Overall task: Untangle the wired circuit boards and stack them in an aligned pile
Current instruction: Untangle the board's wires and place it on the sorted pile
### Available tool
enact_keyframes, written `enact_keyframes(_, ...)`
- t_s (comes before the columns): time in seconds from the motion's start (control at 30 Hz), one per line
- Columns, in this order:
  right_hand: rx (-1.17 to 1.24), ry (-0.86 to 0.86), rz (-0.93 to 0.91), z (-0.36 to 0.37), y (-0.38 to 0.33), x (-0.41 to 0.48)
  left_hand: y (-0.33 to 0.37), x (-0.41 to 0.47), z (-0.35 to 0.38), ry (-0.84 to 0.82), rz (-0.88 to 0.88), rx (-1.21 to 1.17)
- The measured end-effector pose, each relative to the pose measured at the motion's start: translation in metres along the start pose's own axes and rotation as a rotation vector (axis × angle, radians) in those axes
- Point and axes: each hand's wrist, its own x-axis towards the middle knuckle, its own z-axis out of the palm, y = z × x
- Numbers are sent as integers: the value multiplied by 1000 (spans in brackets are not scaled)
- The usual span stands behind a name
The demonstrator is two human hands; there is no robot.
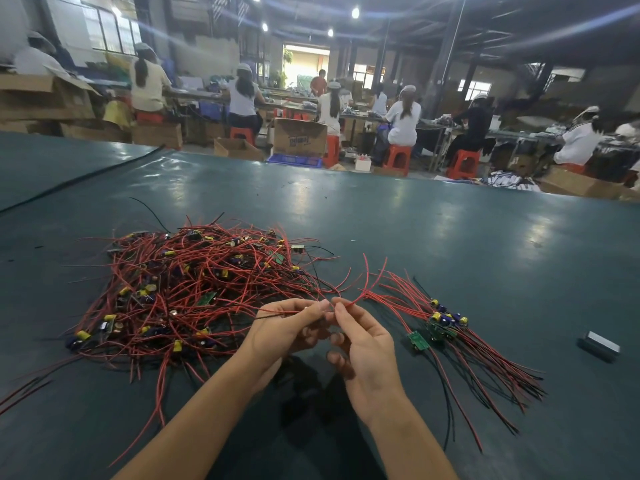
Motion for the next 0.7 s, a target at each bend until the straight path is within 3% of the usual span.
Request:
enact_keyframes(0.17,-18,80,-11,-1,4,6,-2,0,0,-6,-25,-84)
enact_keyframes(0.43,-12,71,18,-3,9,8,-6,3,-1,-9,22,-137)
enact_keyframes(0.7,39,169,34,-5,4,16,-4,6,2,116,-51,-150)
